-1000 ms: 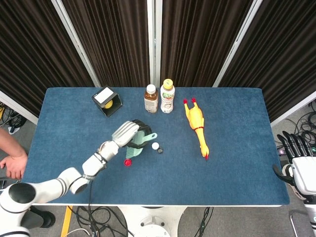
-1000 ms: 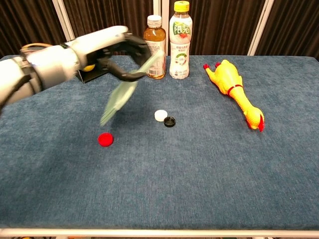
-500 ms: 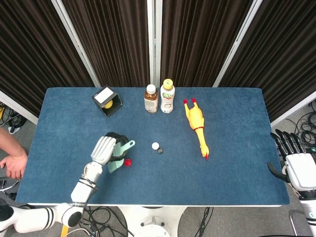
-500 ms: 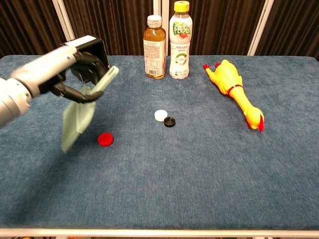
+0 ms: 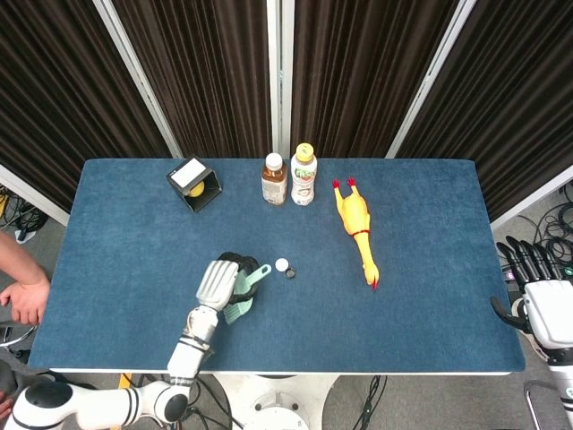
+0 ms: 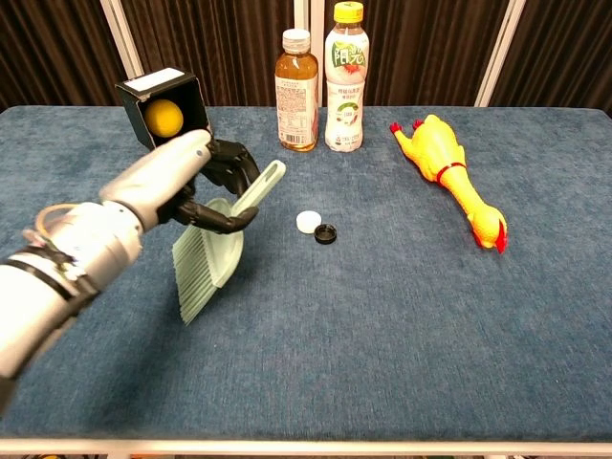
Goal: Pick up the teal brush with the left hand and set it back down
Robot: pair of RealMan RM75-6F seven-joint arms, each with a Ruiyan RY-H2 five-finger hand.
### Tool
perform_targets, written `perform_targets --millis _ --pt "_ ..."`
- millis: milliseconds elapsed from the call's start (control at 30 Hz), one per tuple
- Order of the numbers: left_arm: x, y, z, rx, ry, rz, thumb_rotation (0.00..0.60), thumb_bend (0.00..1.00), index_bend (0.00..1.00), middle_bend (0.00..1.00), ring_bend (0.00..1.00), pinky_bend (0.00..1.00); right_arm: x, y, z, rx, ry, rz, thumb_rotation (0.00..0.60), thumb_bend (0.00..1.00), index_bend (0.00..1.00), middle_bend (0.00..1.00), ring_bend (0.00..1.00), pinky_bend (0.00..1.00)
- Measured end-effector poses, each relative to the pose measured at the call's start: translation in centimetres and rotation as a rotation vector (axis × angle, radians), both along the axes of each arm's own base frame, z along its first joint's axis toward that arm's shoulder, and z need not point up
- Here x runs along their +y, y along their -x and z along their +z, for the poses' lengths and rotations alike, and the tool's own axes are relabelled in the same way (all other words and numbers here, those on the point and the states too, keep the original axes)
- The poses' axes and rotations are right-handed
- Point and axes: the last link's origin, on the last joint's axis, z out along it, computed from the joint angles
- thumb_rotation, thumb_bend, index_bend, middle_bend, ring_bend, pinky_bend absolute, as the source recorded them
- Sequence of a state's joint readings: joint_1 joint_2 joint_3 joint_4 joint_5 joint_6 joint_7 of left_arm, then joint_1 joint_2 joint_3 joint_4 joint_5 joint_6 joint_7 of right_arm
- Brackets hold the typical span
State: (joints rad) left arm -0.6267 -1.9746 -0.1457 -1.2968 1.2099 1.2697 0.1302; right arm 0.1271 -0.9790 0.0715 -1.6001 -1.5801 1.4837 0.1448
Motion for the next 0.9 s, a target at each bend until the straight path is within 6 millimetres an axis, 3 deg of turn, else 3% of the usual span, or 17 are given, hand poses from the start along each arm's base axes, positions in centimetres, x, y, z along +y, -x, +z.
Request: perform_targets --millis 267,600,900 --pt "1.0 -2.3 -2.2 -0.019 -0.030 -0.013 0.600 0.45 0.50 0.56 0.38 0.29 0.1 0.1 0.0 -0.007 0.001 -0.001 0.600 0.22 0.00 0.04 0.00 0.00" --pt "4.0 -7.4 -4.4 -0.032 -0.030 -0.070 0.600 0.45 0.50 0.56 0.38 0.29 0.0 0.3 -0.1 -0.008 0.003 -0.008 0.600 0.22 0.00 0.04 0.00 0.00" --pt "5.4 -11.0 -5.5 -0.054 0.016 -0.097 0.600 0.45 0.50 0.56 0.38 0.29 0.1 0.4 0.2 -0.005 0.010 -0.017 0.600 0.22 0.00 0.04 0.00 0.00"
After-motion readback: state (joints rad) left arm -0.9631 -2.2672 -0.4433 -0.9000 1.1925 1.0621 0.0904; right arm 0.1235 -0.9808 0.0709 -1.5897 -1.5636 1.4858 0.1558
